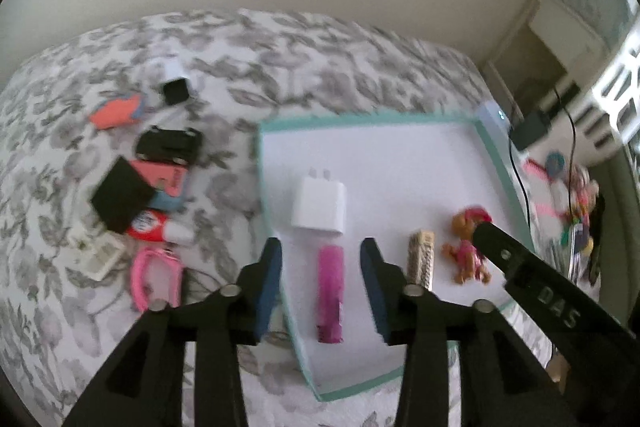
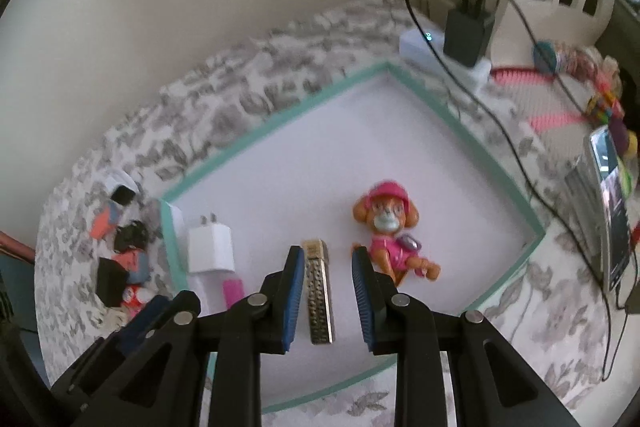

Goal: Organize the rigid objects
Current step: 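Open the right gripper to set the gold bar down while the left releases the pink tube in the tray, then withdraw both grippers from the tray toward the remaining items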

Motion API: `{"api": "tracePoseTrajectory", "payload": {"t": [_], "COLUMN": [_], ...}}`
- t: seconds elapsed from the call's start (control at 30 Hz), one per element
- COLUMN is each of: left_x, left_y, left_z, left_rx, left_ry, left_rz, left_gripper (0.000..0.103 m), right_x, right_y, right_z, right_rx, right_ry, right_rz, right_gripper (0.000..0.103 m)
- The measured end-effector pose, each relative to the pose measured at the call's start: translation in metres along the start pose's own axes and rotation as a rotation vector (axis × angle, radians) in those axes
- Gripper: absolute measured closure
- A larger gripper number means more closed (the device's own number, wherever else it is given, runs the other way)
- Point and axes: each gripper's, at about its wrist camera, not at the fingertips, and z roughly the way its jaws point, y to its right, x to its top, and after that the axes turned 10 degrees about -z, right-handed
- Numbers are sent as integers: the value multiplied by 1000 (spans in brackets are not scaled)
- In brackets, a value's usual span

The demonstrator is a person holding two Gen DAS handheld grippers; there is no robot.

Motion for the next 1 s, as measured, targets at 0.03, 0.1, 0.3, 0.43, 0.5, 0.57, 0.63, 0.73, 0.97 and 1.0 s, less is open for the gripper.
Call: {"api": "tracePoseTrajectory", "payload": {"t": [0.03, 0.1, 0.3, 0.43, 0.5, 0.57, 0.63, 0.73, 0.97, 1.0], "left_x": [3, 8, 19, 23, 24, 24, 25, 26, 30, 30], "left_y": [-6, -16, -46, -60, -68, -74, -79, -88, -100, -102], "left_z": [-4, -8, -18, -23, -23, -26, -28, -33, -39, -39], "left_rx": [5, 18, 87, 165, 192, 202, 210, 196, 167, 167], "left_ry": [13, 29, 98, 139, 144, 151, 155, 159, 158, 158], "left_rz": [-24, -59, -154, -186, -209, -227, -246, -283, -340, -347], "left_gripper": [60, 57, 25, 18, 9, 9, 9, 9, 9, 9], "right_x": [1, 3, 4, 3, 3, 2, 2, 1, 1, 1], "right_y": [-1, -5, -17, -26, -29, -31, -34, -39, -57, -60], "right_z": [-4, -9, -8, -6, -6, -4, -2, -1, -4, -6], "right_rx": [5, 2, 23, -4, -13, -26, -42, -28, 7, 1], "right_ry": [18, 37, 39, 41, 42, 42, 41, 43, 66, 83], "right_rz": [-3, -8, -54, -107, -120, -135, -154, -175, -224, -236], "right_gripper": [66, 53, 33, 16, 14, 6, 0, 0, 0, 0]}}
